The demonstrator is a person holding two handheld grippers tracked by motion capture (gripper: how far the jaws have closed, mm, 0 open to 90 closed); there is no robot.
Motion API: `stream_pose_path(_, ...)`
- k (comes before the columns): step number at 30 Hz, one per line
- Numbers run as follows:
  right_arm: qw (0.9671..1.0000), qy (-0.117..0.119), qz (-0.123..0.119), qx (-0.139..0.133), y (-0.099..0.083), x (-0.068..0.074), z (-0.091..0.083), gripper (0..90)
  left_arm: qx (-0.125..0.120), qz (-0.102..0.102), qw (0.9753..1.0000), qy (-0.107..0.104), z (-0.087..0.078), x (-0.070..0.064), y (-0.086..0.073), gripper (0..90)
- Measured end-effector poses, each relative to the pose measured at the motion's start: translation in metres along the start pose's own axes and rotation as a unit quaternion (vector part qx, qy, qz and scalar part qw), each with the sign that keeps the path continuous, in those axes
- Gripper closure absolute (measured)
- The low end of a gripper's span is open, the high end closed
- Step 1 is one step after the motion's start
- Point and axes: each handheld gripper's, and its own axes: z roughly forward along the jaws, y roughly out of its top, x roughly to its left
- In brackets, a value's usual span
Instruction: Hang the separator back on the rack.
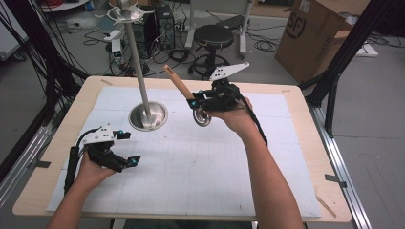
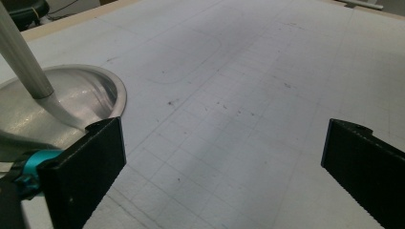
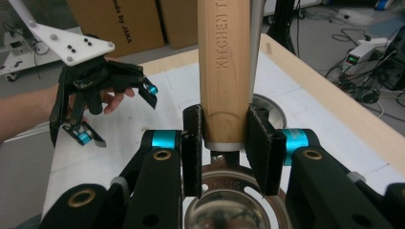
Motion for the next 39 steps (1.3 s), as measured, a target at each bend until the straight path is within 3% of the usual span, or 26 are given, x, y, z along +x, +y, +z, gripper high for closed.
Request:
stream_pose_path(11,0.9994,0.006,-0.014,-0.031,0.034,-0.003,-0.002,69.1,0.0,-0.001,1.0,0.0,0.0,0.0,0.0,1.8)
stream_pose_path(24,0.9992,-0.007,-0.018,-0.035,0.07,-0.011,0.002,69.1,0.005,0.002,1.0,-0.002,0.003,0.0,-0.001,1.8)
stream_pose_path(34,0.9982,-0.006,-0.024,-0.055,0.095,-0.012,0.012,69.1,0.0,0.0,1.0,-0.002,0.001,0.0,0.0,1.8)
stream_pose_path(39,0.9985,-0.008,-0.025,-0.048,0.103,-0.012,0.018,69.1,0.002,0.0,1.0,-0.004,0.002,0.0,-0.001,1.8)
